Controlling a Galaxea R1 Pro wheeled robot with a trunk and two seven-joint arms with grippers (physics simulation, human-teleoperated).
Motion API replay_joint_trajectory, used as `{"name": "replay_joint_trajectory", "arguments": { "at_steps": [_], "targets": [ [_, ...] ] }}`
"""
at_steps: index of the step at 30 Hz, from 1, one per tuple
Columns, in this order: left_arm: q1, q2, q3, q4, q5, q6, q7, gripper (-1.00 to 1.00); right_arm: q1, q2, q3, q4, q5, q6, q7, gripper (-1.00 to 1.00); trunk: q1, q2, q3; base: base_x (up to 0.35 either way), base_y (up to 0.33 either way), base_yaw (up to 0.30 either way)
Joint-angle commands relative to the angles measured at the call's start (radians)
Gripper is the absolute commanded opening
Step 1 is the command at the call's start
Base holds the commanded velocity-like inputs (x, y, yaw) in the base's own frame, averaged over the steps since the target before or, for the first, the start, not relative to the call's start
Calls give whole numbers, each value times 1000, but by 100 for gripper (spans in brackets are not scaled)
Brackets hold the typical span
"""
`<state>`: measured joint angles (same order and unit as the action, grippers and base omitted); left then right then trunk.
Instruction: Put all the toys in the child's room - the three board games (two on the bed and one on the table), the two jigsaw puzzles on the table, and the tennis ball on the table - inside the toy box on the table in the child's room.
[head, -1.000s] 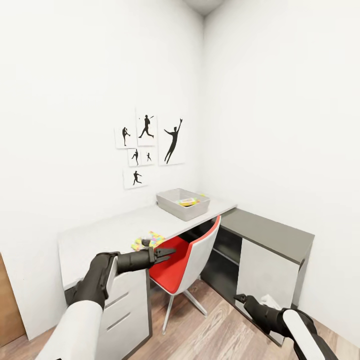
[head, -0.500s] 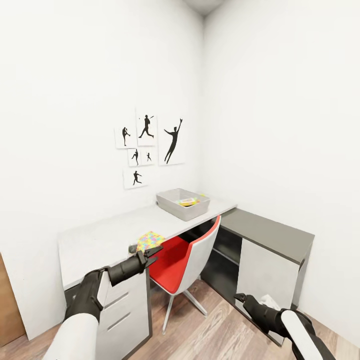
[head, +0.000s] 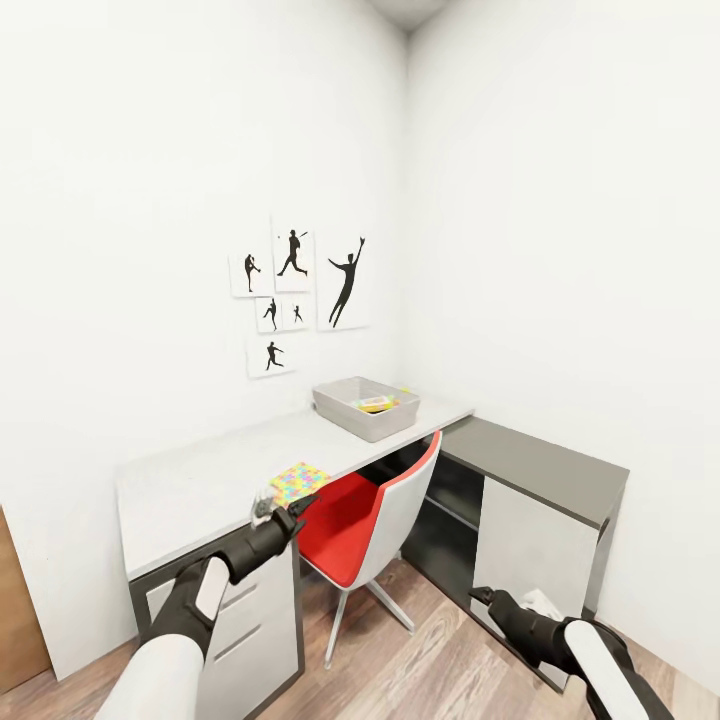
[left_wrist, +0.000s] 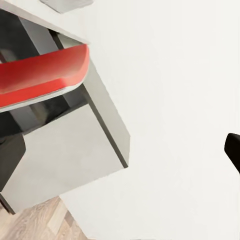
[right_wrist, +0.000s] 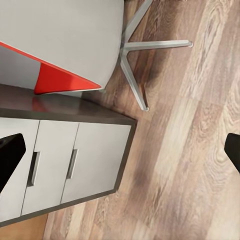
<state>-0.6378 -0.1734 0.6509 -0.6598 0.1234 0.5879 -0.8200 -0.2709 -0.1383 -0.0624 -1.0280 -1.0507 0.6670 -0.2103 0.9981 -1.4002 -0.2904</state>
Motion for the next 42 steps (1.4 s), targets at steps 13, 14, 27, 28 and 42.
{"name": "replay_joint_trajectory", "arguments": {
  "at_steps": [13, 14, 27, 28, 42],
  "targets": [
    [-2, -1, 62, 56, 151, -186, 182, 100, -1, -1, -1, -1, -10, 6, -9, 100, 0, -1, -1, 0, 0, 0],
    [-2, -1, 63, 60, 158, -198, 199, 100, -1, -1, -1, -1, -10, 6, -9, 100, 0, -1, -1, 0, 0, 0],
    [-11, -1, 57, 270, 187, -376, 290, 100, -1, -1, 0, -1, -11, 12, -1, 100, 0, -1, -1, 0, 0, 0],
    [-11, -1, 58, 272, 187, -377, 291, 100, -1, -1, 0, -1, -12, 13, 0, 100, 0, -1, -1, 0, 0, 0],
    [-11, -1, 60, 278, 204, -379, 288, 100, 0, 0, 1, -7, -17, 15, 15, 100, 0, -1, -1, 70, 0, 0]
  ]
}}
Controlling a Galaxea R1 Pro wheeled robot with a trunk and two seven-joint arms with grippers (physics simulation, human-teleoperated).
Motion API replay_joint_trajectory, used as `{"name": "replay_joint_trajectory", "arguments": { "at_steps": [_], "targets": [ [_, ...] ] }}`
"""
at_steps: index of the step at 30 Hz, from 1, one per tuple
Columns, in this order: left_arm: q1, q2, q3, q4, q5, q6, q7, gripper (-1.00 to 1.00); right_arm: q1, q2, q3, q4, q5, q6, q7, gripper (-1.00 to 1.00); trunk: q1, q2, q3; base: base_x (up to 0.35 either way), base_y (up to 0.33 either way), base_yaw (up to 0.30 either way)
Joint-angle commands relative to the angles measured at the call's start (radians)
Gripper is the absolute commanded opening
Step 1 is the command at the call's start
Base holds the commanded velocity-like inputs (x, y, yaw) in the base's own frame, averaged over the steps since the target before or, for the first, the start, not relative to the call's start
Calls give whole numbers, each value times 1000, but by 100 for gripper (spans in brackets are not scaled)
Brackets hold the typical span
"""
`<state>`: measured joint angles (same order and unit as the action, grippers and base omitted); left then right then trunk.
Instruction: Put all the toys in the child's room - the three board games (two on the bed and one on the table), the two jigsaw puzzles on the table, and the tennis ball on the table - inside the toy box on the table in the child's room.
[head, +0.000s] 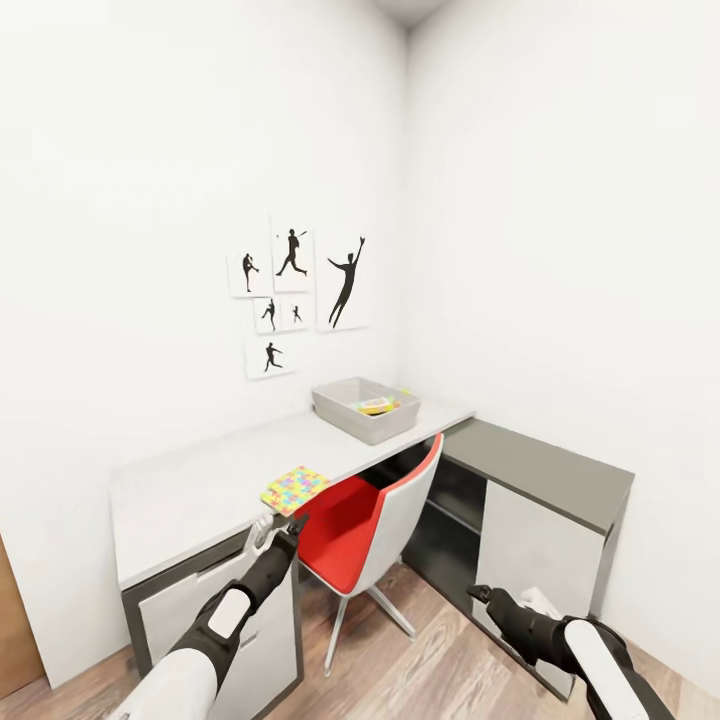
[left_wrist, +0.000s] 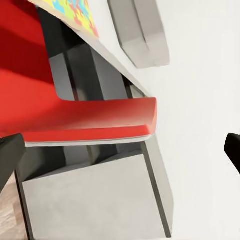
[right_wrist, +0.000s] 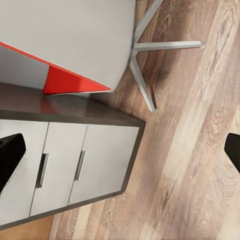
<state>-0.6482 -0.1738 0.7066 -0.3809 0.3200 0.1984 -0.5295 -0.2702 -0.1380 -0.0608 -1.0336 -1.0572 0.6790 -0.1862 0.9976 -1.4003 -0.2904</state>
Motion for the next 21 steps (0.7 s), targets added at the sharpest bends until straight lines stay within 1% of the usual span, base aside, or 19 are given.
{"name": "replay_joint_trajectory", "arguments": {
  "at_steps": [1, 5, 14, 21],
  "targets": [
    [-1, -1, 4, -2, 8, 10, -3, 100, 0, 0, -1, -1, -11, 3, -9, 100, 1, -1, -1, 260, 0, 0],
    [-1, -1, 4, -5, 8, 7, -6, 100, 0, 4, -1, -2, -10, 2, -9, 100, 1, -1, -1, 120, 0, 0],
    [-1, -1, 5, -6, 8, 6, -6, 100, 0, 2, 3, -1, -9, 2, -9, 100, 1, -1, -1, 16, 0, 0],
    [-1, -1, 7, -6, 9, 7, -2, 100, 0, 4, 1, 0, -12, 3, -9, 100, 1, -1, -1, 157, 0, 0]
  ]
}}
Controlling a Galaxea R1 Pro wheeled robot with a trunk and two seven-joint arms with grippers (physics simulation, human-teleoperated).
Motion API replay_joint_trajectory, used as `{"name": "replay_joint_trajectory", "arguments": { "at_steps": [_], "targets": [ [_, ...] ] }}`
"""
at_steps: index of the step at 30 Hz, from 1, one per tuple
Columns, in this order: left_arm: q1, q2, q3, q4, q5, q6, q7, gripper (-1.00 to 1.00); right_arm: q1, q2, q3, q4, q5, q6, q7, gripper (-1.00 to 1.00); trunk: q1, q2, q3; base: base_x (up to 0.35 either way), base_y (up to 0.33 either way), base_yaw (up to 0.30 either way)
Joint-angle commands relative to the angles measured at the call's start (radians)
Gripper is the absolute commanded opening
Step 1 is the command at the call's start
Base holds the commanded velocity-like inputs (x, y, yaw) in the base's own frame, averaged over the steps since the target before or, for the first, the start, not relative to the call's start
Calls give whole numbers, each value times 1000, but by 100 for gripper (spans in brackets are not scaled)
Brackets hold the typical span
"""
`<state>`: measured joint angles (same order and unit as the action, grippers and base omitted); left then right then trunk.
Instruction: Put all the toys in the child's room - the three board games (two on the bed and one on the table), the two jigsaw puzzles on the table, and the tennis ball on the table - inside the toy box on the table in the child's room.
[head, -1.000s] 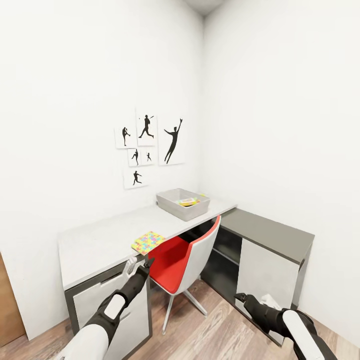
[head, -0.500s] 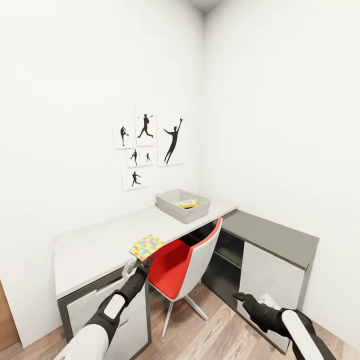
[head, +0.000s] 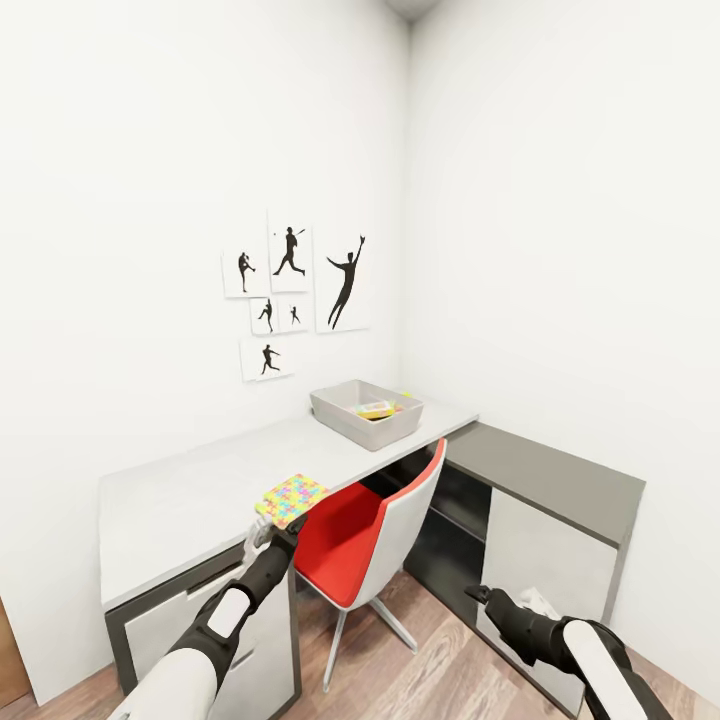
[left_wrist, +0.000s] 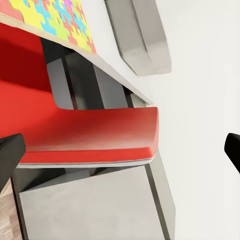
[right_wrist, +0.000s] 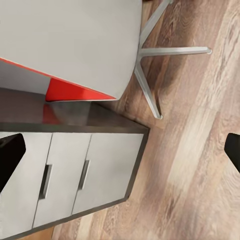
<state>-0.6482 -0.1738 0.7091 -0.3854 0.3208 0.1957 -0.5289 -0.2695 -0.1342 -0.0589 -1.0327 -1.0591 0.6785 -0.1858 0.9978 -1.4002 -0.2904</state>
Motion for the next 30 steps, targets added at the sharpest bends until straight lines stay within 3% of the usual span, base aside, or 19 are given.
{"name": "replay_joint_trajectory", "arguments": {
  "at_steps": [1, 30],
  "targets": [
    [-1, -1, 5, -1, 8, 10, -3, 100, -1, 0, -1, -1, -10, 3, -9, 100, 0, -1, -1, 82, 0, 0],
    [-1, -1, 7, 3, 18, 11, 1, 100, -1, -2, -2, -1, -12, 3, -9, 100, 0, -1, 6, 6, 0, 62]
  ]
}}
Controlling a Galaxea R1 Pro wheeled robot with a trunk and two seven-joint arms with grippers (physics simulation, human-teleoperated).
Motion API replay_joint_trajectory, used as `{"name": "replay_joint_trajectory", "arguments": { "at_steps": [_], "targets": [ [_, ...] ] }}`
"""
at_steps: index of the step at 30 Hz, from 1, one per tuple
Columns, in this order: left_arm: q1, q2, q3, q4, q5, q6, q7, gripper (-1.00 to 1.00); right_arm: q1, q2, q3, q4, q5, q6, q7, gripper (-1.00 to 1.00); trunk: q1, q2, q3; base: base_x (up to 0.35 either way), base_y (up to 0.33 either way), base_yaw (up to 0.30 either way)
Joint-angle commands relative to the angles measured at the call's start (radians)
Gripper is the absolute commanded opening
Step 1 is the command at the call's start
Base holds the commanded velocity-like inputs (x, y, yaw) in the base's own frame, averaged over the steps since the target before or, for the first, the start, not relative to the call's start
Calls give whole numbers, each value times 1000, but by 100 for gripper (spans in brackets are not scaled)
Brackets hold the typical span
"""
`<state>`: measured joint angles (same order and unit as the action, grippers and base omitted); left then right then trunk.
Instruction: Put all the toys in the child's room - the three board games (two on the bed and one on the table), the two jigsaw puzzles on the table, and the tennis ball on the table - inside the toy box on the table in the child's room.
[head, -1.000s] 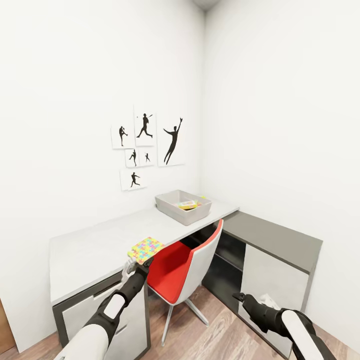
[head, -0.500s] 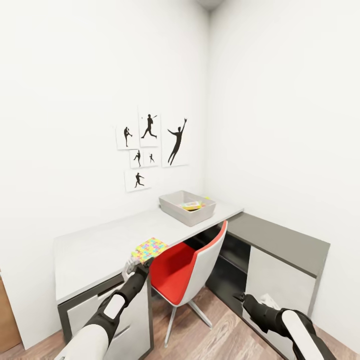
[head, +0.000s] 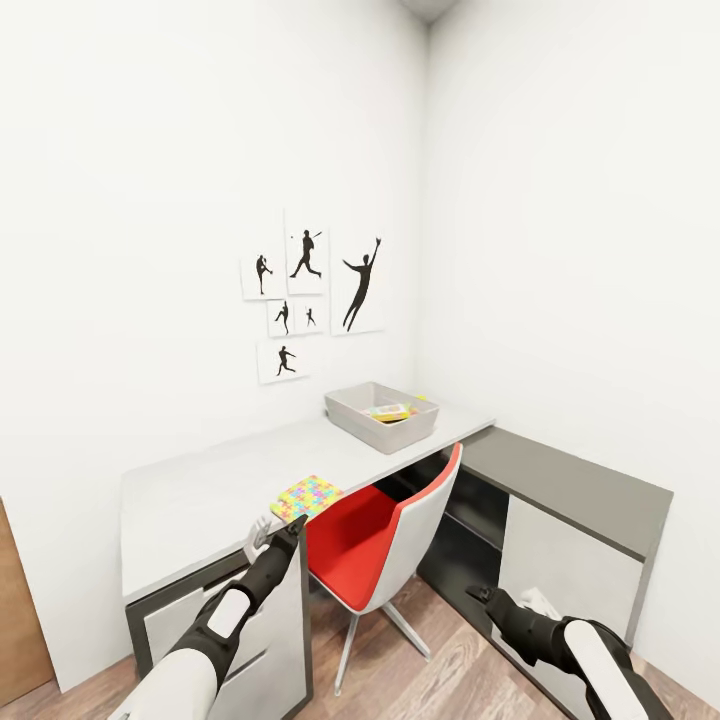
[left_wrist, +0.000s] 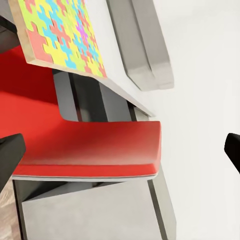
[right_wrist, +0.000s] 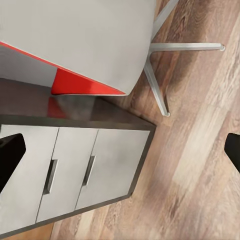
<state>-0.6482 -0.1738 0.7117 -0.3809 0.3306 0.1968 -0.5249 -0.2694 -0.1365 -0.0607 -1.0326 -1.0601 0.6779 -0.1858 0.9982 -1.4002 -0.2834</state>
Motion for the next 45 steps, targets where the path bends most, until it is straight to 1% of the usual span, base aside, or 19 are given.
{"name": "replay_joint_trajectory", "arguments": {
  "at_steps": [1, 19, 45],
  "targets": [
    [-1, -1, 5, -1, 8, 10, -3, 100, -1, 0, -1, -1, -11, 3, -9, 100, 0, -1, -1, 0, 0, 2],
    [-1, -1, 5, -1, 8, 7, -3, 100, -1, 0, -2, 0, -12, 3, -9, 100, 0, -1, -1, 0, 0, 0],
    [-1, -1, 5, 0, 7, 9, -1, 100, -1, 1, -2, 0, -12, 3, -9, 100, 100, -183, -83, 0, 0, 0]
  ]
}}
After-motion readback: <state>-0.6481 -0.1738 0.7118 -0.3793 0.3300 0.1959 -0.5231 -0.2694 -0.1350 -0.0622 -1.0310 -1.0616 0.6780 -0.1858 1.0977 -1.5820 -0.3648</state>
